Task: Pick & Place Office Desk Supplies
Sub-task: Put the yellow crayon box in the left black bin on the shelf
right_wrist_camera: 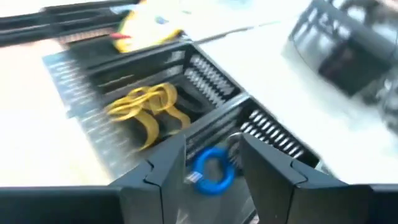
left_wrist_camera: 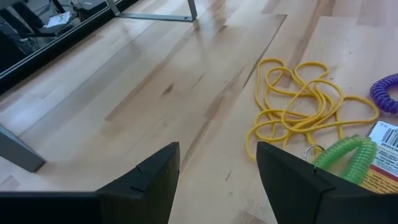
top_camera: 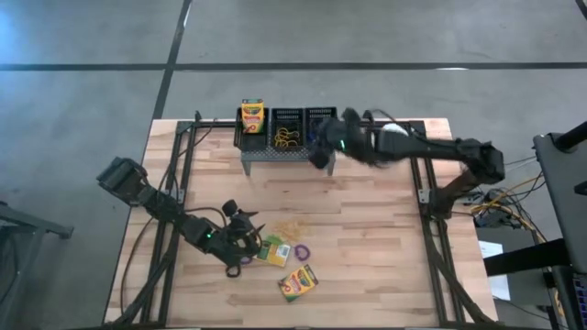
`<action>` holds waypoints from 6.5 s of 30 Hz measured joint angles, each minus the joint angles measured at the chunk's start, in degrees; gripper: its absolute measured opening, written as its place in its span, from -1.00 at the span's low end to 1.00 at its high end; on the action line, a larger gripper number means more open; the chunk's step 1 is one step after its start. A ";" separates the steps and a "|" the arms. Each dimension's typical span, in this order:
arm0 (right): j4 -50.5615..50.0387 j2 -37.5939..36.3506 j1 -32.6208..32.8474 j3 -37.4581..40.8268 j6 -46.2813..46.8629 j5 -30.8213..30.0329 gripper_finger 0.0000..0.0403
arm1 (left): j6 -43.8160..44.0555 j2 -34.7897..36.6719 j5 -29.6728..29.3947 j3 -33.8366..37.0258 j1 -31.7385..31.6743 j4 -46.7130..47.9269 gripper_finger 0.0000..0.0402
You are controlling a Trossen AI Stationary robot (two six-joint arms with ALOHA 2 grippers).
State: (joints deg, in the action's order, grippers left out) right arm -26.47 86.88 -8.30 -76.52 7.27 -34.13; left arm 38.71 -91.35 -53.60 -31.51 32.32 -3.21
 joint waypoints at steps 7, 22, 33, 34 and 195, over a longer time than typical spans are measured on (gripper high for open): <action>6.60 -4.16 19.04 13.80 4.90 -2.14 -0.36 | -7.92 0.00 -0.87 0.00 1.40 -6.42 0.08; 69.28 9.87 37.28 42.53 -10.26 -9.64 -0.50 | -13.24 0.01 -0.67 -0.02 0.02 -19.29 0.08; 72.52 20.56 34.78 37.56 -5.31 -8.92 -0.58 | -18.07 0.17 10.91 -0.85 -0.71 -19.20 0.09; 72.62 21.46 34.74 36.41 -4.33 -8.73 -0.57 | -18.33 0.30 11.86 -0.85 -0.45 -18.57 0.09; 36.10 18.74 39.64 21.56 6.09 -5.03 0.18 | -89.28 10.82 17.25 -47.96 -51.43 57.00 -0.97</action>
State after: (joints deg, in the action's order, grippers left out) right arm 9.63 105.62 31.33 -54.96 13.36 -39.16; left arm -50.57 -80.53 -36.36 -79.46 -19.11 53.80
